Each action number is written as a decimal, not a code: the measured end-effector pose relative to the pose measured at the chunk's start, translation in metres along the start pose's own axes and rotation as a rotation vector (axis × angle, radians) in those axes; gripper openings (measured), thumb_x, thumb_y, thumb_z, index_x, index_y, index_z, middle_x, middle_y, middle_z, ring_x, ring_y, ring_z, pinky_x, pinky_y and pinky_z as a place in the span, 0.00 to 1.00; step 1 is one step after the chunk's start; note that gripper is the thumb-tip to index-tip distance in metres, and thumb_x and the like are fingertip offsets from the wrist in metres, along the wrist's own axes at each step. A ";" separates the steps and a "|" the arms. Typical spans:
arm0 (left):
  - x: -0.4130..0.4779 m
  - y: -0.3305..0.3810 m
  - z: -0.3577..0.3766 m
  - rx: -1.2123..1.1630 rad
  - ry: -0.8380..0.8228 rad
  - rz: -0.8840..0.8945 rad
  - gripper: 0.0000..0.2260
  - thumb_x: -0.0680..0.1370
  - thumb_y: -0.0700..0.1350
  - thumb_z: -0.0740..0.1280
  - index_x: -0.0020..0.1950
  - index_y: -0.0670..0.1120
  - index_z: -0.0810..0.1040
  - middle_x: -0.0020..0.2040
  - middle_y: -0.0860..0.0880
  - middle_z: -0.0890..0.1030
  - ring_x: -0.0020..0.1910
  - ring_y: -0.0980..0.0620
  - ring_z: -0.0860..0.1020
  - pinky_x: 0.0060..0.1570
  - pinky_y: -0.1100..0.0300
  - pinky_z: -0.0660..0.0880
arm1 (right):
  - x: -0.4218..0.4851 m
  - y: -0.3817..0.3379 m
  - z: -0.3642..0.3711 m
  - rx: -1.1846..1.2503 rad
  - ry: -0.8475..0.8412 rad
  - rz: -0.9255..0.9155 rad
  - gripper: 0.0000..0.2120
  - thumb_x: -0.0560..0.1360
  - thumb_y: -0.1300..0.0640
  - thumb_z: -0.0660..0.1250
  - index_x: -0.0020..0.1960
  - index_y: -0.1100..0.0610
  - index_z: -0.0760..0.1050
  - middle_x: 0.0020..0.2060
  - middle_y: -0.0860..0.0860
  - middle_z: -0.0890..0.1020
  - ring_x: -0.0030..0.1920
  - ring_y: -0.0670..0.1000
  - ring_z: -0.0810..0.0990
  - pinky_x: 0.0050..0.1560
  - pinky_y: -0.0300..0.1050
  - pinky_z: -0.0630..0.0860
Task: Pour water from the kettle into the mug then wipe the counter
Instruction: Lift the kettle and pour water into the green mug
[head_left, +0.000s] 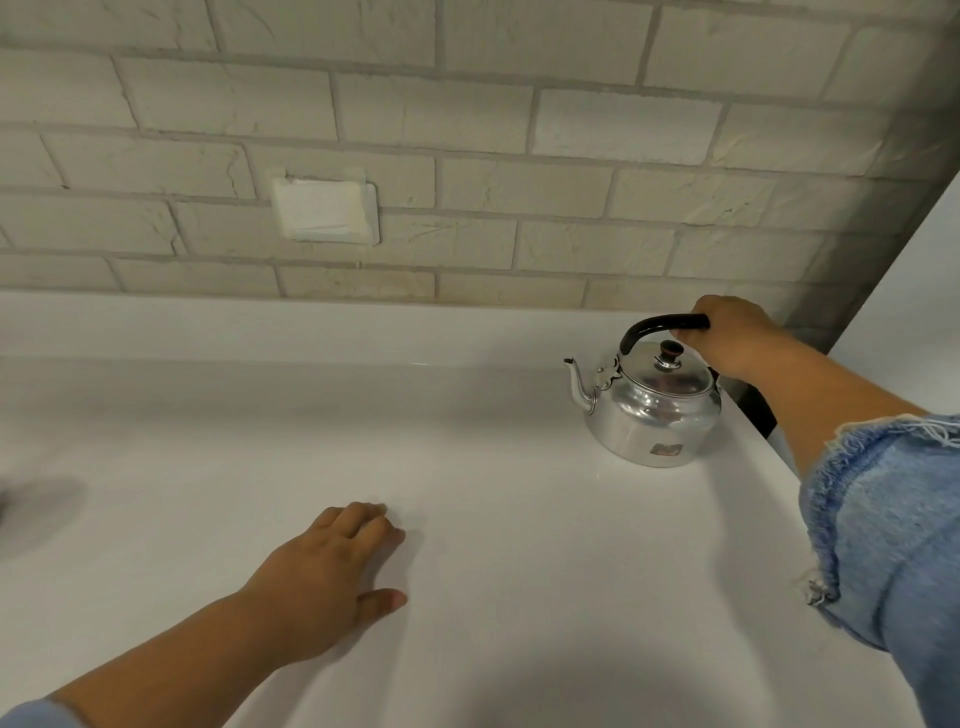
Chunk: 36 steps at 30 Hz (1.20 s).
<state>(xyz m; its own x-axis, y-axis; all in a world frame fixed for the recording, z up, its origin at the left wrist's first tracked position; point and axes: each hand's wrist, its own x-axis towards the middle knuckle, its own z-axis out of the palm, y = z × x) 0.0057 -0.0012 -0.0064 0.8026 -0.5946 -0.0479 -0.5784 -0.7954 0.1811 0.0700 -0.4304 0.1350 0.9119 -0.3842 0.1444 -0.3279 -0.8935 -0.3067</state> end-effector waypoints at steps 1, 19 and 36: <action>0.000 0.000 0.000 -0.003 -0.002 -0.002 0.30 0.72 0.68 0.56 0.71 0.58 0.59 0.74 0.57 0.57 0.71 0.56 0.58 0.65 0.62 0.66 | 0.000 -0.002 0.001 0.009 0.004 0.004 0.10 0.77 0.50 0.63 0.47 0.58 0.71 0.36 0.53 0.74 0.39 0.54 0.73 0.35 0.45 0.65; -0.010 -0.014 -0.018 -0.199 -0.033 -0.003 0.19 0.74 0.59 0.65 0.63 0.60 0.71 0.68 0.61 0.65 0.66 0.61 0.66 0.64 0.68 0.63 | -0.068 -0.066 -0.062 0.194 -0.036 -0.093 0.19 0.66 0.44 0.74 0.37 0.61 0.76 0.28 0.53 0.72 0.30 0.52 0.70 0.31 0.42 0.66; -0.141 -0.105 -0.054 -0.362 0.021 -0.094 0.09 0.74 0.57 0.65 0.53 0.61 0.77 0.55 0.66 0.75 0.54 0.67 0.73 0.57 0.69 0.69 | -0.170 -0.253 -0.040 0.272 -0.086 -0.316 0.20 0.63 0.40 0.75 0.35 0.58 0.77 0.24 0.48 0.70 0.26 0.49 0.68 0.28 0.41 0.65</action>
<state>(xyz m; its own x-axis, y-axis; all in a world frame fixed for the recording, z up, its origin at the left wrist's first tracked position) -0.0392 0.1728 0.0347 0.8549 -0.5152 -0.0611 -0.4158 -0.7510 0.5130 -0.0119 -0.1486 0.2257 0.9782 -0.0703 0.1954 0.0374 -0.8657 -0.4991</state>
